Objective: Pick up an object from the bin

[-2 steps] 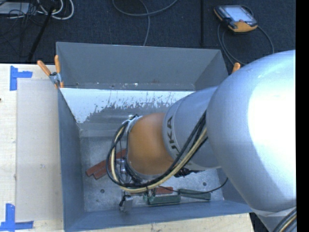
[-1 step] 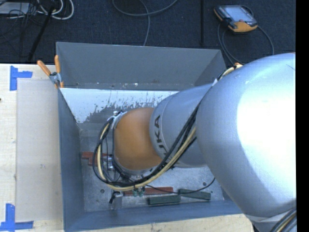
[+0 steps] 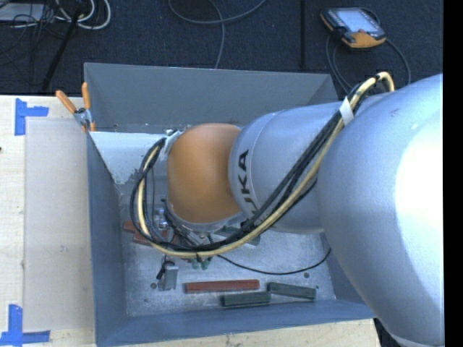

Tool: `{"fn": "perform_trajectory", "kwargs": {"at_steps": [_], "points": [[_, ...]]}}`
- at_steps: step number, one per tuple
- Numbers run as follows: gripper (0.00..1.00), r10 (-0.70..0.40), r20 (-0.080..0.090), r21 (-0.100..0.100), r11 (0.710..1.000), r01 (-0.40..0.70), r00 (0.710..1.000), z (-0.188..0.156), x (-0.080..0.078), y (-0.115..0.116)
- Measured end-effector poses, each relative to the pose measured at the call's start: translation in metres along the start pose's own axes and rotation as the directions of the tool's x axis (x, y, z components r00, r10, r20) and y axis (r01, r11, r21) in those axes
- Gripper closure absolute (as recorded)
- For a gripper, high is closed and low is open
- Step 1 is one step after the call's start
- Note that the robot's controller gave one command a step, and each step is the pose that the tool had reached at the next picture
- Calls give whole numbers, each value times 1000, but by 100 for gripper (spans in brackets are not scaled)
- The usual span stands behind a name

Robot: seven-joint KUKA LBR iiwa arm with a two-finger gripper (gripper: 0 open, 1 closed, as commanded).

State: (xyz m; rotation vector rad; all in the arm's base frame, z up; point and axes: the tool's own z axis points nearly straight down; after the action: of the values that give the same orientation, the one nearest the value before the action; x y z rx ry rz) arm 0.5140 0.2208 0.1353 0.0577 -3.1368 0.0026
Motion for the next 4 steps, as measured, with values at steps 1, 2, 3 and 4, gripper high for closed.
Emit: {"fn": "perform_trajectory", "kwargs": {"at_steps": [1,2,3,4], "points": [[0,-174,3,-1,985,174,985,-41,7,-29],[0,-343,9,1,939,343,939,-16,-9,-52],[0,-31,5,-2,1000,31,999,34,10,-79],[100,-324,9,-4,946,324,946,60,-15,-100]]}}
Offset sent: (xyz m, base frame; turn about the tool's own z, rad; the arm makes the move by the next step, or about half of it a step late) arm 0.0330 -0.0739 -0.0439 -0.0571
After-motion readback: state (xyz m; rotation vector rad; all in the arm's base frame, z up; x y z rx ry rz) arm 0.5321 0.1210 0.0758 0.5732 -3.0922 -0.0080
